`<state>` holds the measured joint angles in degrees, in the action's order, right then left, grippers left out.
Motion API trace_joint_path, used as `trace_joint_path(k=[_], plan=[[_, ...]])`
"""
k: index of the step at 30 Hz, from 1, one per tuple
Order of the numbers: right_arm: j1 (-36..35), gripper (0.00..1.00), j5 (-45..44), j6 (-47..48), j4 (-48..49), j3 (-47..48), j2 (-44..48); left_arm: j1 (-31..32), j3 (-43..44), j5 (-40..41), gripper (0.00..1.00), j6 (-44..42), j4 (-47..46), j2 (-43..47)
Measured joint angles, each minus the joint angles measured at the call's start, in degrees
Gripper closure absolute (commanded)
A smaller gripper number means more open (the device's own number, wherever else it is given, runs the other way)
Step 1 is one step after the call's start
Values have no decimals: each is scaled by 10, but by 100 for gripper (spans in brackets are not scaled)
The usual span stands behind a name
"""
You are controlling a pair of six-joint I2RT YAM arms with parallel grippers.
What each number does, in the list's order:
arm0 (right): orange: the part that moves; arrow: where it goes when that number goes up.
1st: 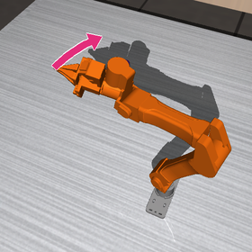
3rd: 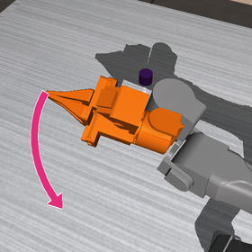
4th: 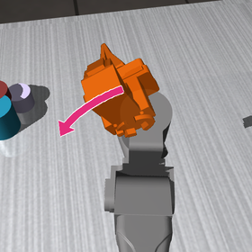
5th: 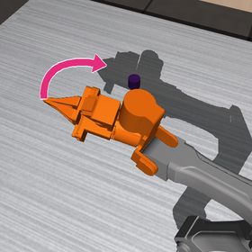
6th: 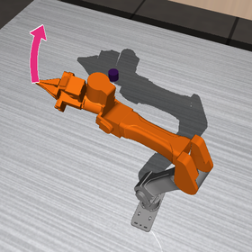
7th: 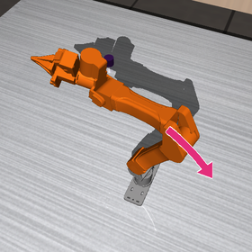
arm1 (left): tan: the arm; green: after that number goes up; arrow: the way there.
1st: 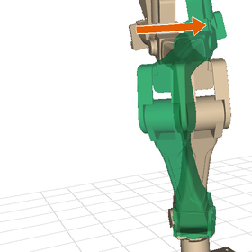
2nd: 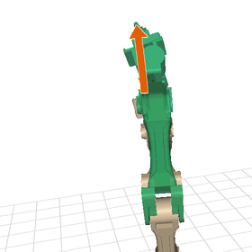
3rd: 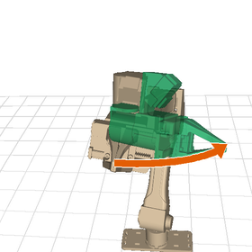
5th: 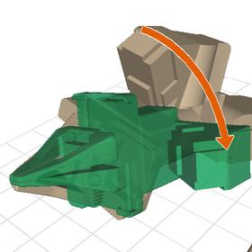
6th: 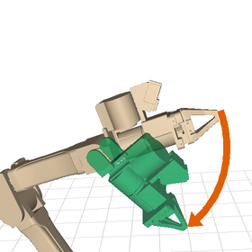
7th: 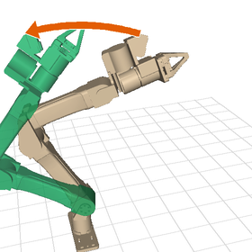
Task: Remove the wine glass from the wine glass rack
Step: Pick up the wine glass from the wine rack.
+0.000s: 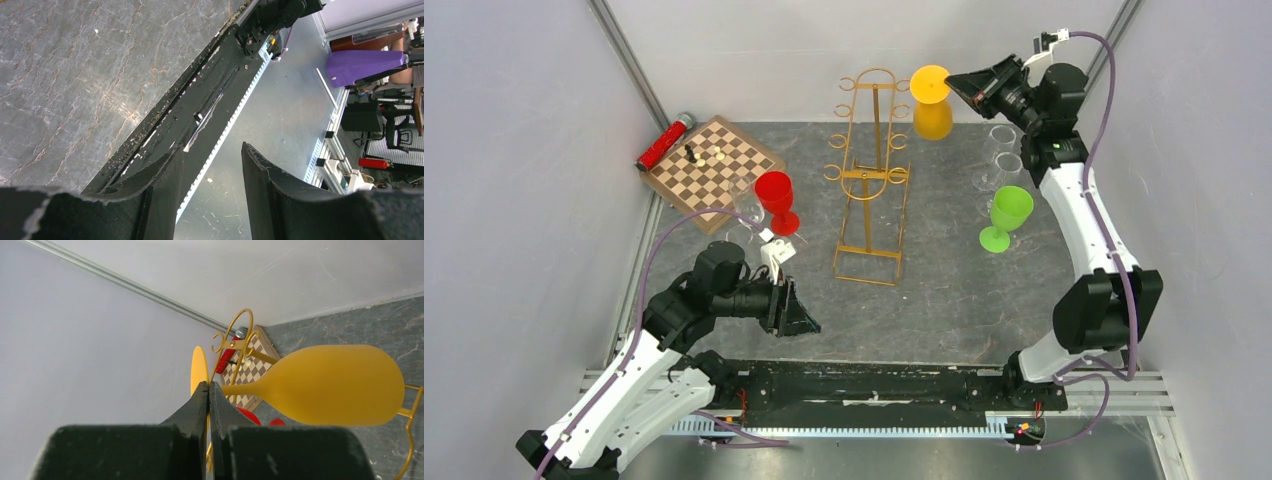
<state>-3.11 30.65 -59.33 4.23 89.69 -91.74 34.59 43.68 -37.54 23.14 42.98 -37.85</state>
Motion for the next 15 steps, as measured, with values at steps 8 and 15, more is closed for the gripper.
trace_joint_path(k=[8,15], plan=[[3,100,12,82,-22,-65,101,0,0,0,44,0,2,-2],[3,100,26,173,-68,-132,203,0,0,6,43,0,2,-20]])
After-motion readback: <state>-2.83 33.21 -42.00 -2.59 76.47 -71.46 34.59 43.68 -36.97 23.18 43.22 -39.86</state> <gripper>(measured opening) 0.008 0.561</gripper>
